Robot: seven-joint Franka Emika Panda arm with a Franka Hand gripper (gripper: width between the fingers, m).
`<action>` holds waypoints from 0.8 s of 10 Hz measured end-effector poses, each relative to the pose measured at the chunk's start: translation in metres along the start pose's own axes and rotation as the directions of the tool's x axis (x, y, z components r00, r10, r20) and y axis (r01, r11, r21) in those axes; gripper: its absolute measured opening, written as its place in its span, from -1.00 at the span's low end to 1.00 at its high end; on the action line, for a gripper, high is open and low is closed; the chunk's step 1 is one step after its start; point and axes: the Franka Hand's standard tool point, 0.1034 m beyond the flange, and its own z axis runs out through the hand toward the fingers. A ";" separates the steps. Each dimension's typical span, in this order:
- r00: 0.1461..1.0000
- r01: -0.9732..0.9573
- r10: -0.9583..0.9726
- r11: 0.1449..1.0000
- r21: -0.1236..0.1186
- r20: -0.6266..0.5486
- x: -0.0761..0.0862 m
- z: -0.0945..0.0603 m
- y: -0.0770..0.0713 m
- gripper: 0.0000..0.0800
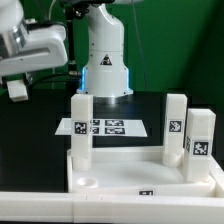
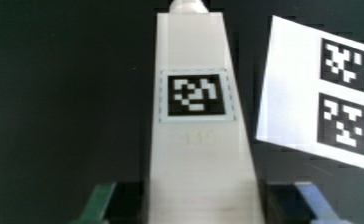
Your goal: Assemble desk
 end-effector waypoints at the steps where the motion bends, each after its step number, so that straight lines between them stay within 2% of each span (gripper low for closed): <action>1: 0.999 -0.006 0.006 1.000 0.001 -0.044 0.000 0.001 0.000 -0.28; 2: 0.993 -0.009 0.009 1.000 -0.001 -0.122 0.004 -0.003 0.002 -0.28; 3: 0.979 -0.031 0.036 0.999 0.025 -0.199 0.012 -0.009 -0.002 -0.28; 4: 0.963 -0.024 0.032 0.999 0.032 -0.267 0.021 -0.027 -0.005 -0.28; 5: 0.932 0.011 -0.002 1.000 0.022 -0.363 0.035 -0.054 -0.009 -0.28; 6: 0.904 0.017 -0.015 1.000 0.001 -0.426 0.040 -0.064 -0.007 -0.28; 8: 0.848 -0.012 0.006 1.000 -0.009 -0.530 0.035 -0.057 -0.001 -0.28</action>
Offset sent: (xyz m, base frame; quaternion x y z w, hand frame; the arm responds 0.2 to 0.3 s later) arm 0.0620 0.0262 0.0356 0.0344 0.2230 -0.0181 0.9740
